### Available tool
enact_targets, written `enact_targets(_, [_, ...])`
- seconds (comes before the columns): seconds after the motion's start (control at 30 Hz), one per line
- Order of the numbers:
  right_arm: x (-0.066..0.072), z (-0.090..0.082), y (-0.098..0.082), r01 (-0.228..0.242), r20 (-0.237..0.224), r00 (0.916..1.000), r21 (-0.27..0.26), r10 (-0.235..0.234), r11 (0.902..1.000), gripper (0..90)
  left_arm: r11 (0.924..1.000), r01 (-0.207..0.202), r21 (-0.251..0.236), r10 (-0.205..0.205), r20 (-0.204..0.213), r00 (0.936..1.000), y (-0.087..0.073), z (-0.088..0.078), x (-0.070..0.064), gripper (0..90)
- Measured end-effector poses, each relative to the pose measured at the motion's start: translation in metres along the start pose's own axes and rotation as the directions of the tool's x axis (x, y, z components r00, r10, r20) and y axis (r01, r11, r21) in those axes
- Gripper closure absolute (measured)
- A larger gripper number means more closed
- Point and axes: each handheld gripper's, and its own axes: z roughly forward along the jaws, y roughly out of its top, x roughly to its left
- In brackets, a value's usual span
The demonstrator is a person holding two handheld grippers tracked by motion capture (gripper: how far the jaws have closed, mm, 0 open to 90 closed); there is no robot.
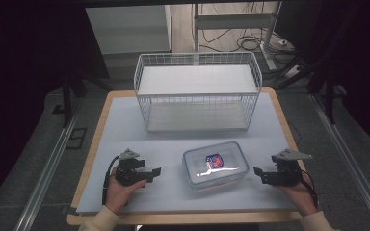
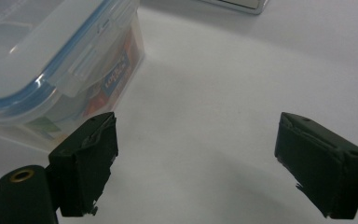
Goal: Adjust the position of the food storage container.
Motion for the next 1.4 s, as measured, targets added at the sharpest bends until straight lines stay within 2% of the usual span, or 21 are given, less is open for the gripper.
enact_targets(0.07, [-0.002, 0.000, 0.000, -0.001, 0.001, 1.0000, 0.002, 0.001, 1.0000, 12.9, 1.0000, -0.003, -0.003, 0.003, -0.004, 1.0000, 0.000, 0.000, -0.002, 19.9])
enact_targets(0.23, [-0.007, 0.000, 0.001, -0.040, 0.003, 0.9992, -0.006, 0.040, 0.9992, 13.0, 0.9996, -0.016, -0.023, 0.016, -0.019, 0.9997, -0.004, -0.008, -0.006, 19.6])
enact_targets(0.37, [-0.006, 0.002, 0.003, -0.038, 0.001, 0.9993, -0.007, 0.038, 0.9993, 12.9, 0.9994, -0.017, -0.030, 0.017, -0.027, 0.9995, -0.008, -0.012, -0.005, 19.6])
enact_targets(0.5, [-0.004, 0.004, 0.003, -0.037, 0.003, 0.9993, 0.002, 0.037, 0.9993, 12.3, 0.9994, -0.019, -0.028, 0.018, -0.015, 0.9997, -0.008, -0.011, -0.006, 19.6])
enact_targets(0.6, [-0.003, 0.004, 0.002, -0.010, 0.005, 0.9999, 0.016, 0.010, 0.9998, 12.3, 0.9997, -0.025, -0.006, 0.025, -0.002, 0.9997, -0.007, -0.007, -0.007, 19.2])
enact_targets(0.8, [-0.006, 0.000, -0.001, -0.030, 0.013, 0.9995, 0.014, 0.030, 0.9994, 13.4, 0.9994, -0.032, -0.015, 0.032, 0.009, 0.9994, -0.006, -0.010, -0.011, 19.0])
enact_targets(0.93, [-0.006, -0.001, -0.001, -0.024, 0.012, 0.9996, 0.017, 0.024, 0.9995, 14.2, 0.9993, -0.035, -0.015, 0.035, 0.010, 0.9993, -0.006, -0.008, -0.012, 19.2])
enact_targets(1.1, [-0.003, -0.007, 0.001, -0.019, 0.008, 0.9998, 0.025, 0.019, 0.9995, 18.5, 0.9991, -0.043, -0.007, 0.043, 0.011, 0.9990, -0.006, -0.007, -0.013, 19.9])
enact_targets(1.17, [-0.002, -0.009, 0.003, -0.010, 0.000, 0.9999, 0.027, 0.010, 0.9996, 21.4, 0.9990, -0.043, -0.007, 0.043, 0.013, 0.9990, -0.007, -0.007, -0.014, 20.0])
enact_targets(1.2, [0.000, -0.012, 0.006, -0.006, 0.001, 1.0000, 0.022, 0.006, 0.9998, 25.7, 0.9989, -0.046, -0.010, 0.046, 0.011, 0.9989, -0.007, -0.008, -0.014, 20.1])
enact_targets(1.23, [0.000, -0.012, 0.006, -0.006, 0.001, 1.0000, 0.022, 0.006, 0.9998, 25.7, 0.9989, -0.046, -0.010, 0.046, 0.011, 0.9989, -0.007, -0.008, -0.014, 20.5])
enact_targets(1.27, [0.001, -0.015, 0.010, -0.007, -0.010, 0.9999, 0.020, 0.007, 0.9998, 30.2, 0.9987, -0.049, -0.015, 0.049, 0.009, 0.9988, -0.008, -0.009, -0.014, 20.7])
enact_targets(1.4, [0.004, -0.021, 0.018, -0.014, -0.030, 0.9995, 0.019, 0.015, 0.9997, 34.3, 0.9984, -0.054, -0.017, 0.054, 0.007, 0.9985, -0.008, -0.010, -0.014, 21.4])
